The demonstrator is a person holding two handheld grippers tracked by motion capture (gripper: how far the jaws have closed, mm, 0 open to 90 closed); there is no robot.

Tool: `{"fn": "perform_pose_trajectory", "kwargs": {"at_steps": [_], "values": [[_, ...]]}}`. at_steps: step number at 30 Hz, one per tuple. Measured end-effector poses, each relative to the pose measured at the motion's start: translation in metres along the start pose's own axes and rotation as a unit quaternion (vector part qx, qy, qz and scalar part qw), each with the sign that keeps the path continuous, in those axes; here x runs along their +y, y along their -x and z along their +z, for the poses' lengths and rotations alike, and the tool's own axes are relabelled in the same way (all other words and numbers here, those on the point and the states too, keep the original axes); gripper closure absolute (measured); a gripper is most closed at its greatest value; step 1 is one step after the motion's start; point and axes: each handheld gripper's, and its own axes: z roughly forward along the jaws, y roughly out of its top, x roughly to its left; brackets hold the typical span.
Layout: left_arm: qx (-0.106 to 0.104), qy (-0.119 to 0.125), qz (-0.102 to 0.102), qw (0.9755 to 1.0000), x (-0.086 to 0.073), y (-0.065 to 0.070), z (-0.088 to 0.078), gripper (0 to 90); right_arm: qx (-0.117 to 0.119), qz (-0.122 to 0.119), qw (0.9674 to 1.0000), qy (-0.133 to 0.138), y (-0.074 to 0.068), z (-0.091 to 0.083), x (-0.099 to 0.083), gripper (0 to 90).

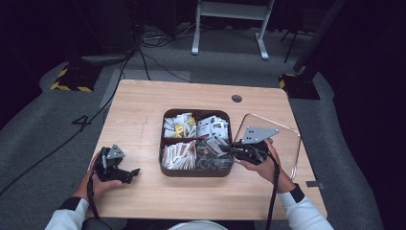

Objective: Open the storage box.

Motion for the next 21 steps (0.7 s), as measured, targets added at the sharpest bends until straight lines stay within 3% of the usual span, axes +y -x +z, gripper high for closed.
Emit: {"fn": "perform_pose_trajectory", "kwargs": {"at_steps": [9,21], "values": [[0.0,0.0,0.0,1.0,0.0,0.0,0.0,0.4,0.015,-0.008,0.9998,-0.008,-0.014,-0.002,-0.006,88.9],[0.0,0.001,0.0,1.0,0.0,0.0,0.0,0.4,0.06,-0.038,0.9969,-0.033,-0.044,0.01,-0.012,88.9]]}}
